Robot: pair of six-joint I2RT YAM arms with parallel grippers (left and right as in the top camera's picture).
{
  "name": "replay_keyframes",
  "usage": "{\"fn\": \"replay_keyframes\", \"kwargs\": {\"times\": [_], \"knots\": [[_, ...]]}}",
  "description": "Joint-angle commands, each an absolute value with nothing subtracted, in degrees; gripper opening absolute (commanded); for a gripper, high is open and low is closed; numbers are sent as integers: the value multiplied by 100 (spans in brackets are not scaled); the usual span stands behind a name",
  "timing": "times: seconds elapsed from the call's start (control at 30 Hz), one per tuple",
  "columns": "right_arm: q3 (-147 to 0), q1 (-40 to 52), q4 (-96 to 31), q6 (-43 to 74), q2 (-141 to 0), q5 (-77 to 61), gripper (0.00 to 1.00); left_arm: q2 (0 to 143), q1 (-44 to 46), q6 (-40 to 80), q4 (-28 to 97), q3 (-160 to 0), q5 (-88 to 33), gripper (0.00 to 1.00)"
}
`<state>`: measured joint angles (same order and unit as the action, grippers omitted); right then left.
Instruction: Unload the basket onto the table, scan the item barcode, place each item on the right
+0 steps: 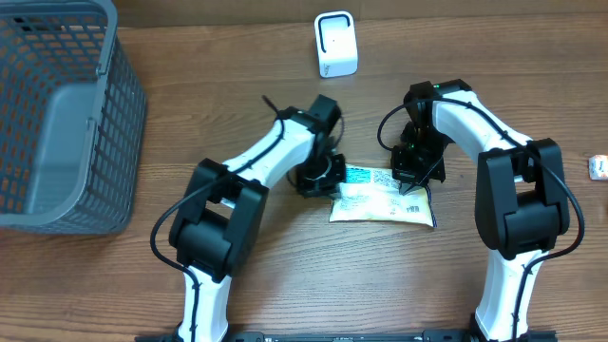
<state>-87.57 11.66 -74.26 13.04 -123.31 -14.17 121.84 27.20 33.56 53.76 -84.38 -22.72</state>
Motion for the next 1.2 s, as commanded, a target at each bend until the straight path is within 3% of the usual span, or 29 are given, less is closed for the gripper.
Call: {"fn": "replay_keyframes", "kwargs": {"times": [0.0,0.3,0.47,0.53,0.57,0.63,0.67,0.7,0.8,1.07,1.17], "knots": [[-8567,958,-7288,1461,-12324,-563,4,12145,2331,3476,5430,-8230,-1288,4],[-9539,902,-8068,1693,-12311,8,5,12108,1564,3081,6506,-9185,-1203,4],[-10615,982,-8982,1758,-12311,-165,14,12103,1529,3085,7022,-9891,-1203,6],[-10908,1133,-9192,1752,-12304,-154,19,12103,1527,3087,6956,-9983,-1201,29],[-10982,1238,-9198,1726,-12298,-156,21,12103,1525,3087,6853,-9988,-1199,47],[-10995,1498,-9100,1715,-12276,-134,36,12103,1476,3089,6670,-9988,-1184,85],[-10991,1664,-9050,1715,-12276,-104,45,12103,1422,3089,6591,-9988,-1186,96],[-10962,1835,-8989,1715,-12280,-27,54,12103,1356,3114,6547,-9988,-1188,100],[-10787,2344,-8766,1874,-12280,475,67,12103,1057,3221,6595,-9988,-1188,100],[-10418,3227,-8357,2327,-12280,1096,75,12103,178,3216,7076,-9988,-1199,100],[-10208,3496,-8232,2554,-12283,1229,92,12103,-25,3216,7181,-9985,-1199,100]]}}
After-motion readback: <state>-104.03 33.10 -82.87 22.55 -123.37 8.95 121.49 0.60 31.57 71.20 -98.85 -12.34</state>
